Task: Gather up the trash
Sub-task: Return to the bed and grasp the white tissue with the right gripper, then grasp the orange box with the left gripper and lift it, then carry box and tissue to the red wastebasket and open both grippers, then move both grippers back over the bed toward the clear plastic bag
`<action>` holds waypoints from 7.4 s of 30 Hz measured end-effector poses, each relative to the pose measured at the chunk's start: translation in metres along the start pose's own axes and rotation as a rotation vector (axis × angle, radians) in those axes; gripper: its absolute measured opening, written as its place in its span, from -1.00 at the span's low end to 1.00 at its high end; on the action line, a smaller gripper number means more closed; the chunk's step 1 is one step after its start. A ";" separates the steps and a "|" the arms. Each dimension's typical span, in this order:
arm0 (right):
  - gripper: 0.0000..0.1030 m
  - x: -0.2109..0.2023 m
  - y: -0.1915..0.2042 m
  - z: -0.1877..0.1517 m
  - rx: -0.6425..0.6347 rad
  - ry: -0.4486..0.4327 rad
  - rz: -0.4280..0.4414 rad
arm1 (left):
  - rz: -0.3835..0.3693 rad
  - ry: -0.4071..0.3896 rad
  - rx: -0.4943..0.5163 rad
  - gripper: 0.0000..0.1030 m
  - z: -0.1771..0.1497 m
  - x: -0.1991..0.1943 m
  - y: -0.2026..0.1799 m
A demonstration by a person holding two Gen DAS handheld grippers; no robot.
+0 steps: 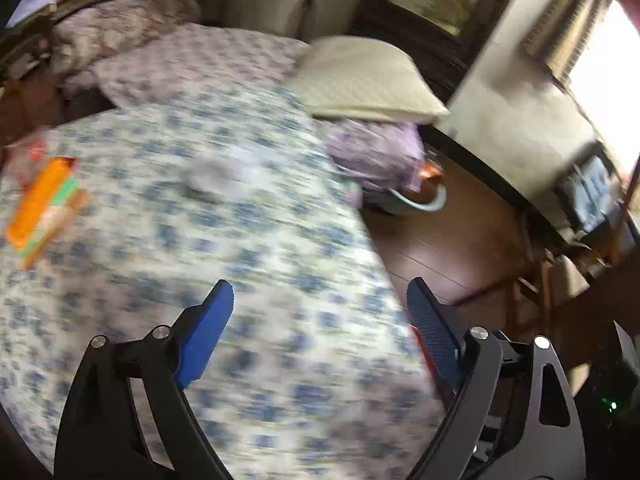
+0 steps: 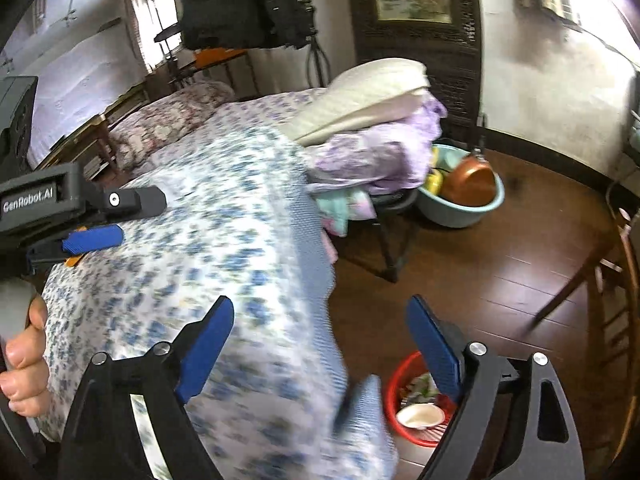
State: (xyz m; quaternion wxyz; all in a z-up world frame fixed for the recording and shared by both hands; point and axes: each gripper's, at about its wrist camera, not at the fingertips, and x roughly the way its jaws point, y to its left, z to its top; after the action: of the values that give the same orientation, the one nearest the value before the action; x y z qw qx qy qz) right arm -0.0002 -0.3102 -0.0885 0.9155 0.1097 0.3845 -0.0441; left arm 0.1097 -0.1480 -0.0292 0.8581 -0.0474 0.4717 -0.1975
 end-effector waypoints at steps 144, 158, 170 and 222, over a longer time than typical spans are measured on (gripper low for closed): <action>-0.72 -0.031 -0.048 0.004 0.038 -0.009 0.179 | -0.159 0.046 0.237 0.08 -0.027 0.017 -0.065; -0.72 0.024 -0.203 -0.091 0.248 0.189 0.014 | -0.314 0.337 0.418 0.08 -0.097 0.104 -0.198; -0.72 0.048 -0.229 -0.122 0.302 0.243 0.013 | -0.297 0.503 0.376 0.08 -0.131 0.165 -0.225; 0.62 -0.025 -0.029 0.006 0.053 -0.006 -0.028 | -0.139 -0.010 -0.015 0.64 0.000 -0.001 -0.032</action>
State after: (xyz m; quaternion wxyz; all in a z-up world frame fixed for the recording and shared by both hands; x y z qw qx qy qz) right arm -0.0186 -0.3401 -0.0716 0.9128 0.1281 0.3818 -0.0675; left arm 0.0996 -0.1774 -0.0200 0.8443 -0.0874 0.4644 -0.2529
